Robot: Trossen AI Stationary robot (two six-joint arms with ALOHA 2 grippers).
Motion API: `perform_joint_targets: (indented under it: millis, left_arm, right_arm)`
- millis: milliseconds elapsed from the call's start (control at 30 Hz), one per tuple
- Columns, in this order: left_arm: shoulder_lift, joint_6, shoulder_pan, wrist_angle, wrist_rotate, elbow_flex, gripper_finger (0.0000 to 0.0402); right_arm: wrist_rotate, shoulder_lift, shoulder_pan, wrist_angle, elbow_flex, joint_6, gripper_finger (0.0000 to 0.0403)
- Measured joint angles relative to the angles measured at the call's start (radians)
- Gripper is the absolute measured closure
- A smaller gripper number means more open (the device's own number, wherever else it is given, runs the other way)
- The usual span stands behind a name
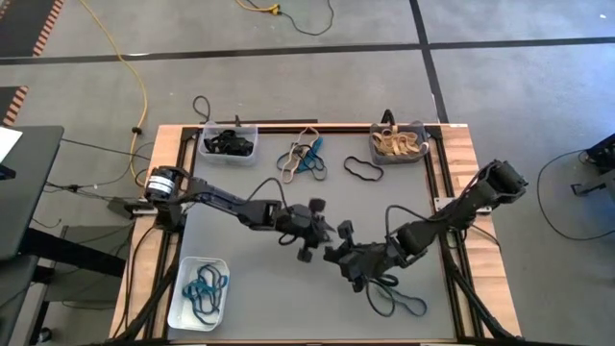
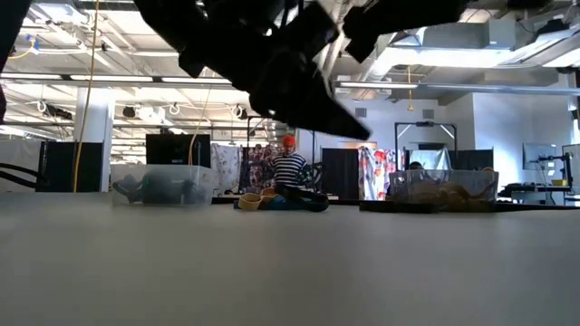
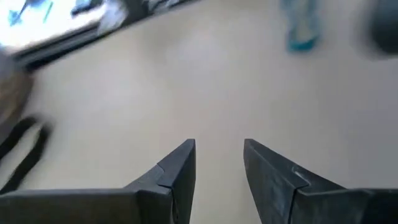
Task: Sort rubber bands into baskets
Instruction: Put the black rubber band into the transparent bin
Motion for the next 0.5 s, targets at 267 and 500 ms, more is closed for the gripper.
perform_joint_targets:
  millis: [267, 500]
  left_arm:
    - [-0.120, 0.007, 0.103, -0.318, -0.141, 0.000, 0.0292]
    - [-0.269, 0.039, 0.251, -0.436, -0.227, -0.073, 0.0304]
  right_arm:
    - [-0.060, 0.000, -0.108, 0.008, 0.000, -0.039, 0.0368]
    - [-0.171, 0.000, -0.234, 0.090, 0.000, -0.119, 0.0368]
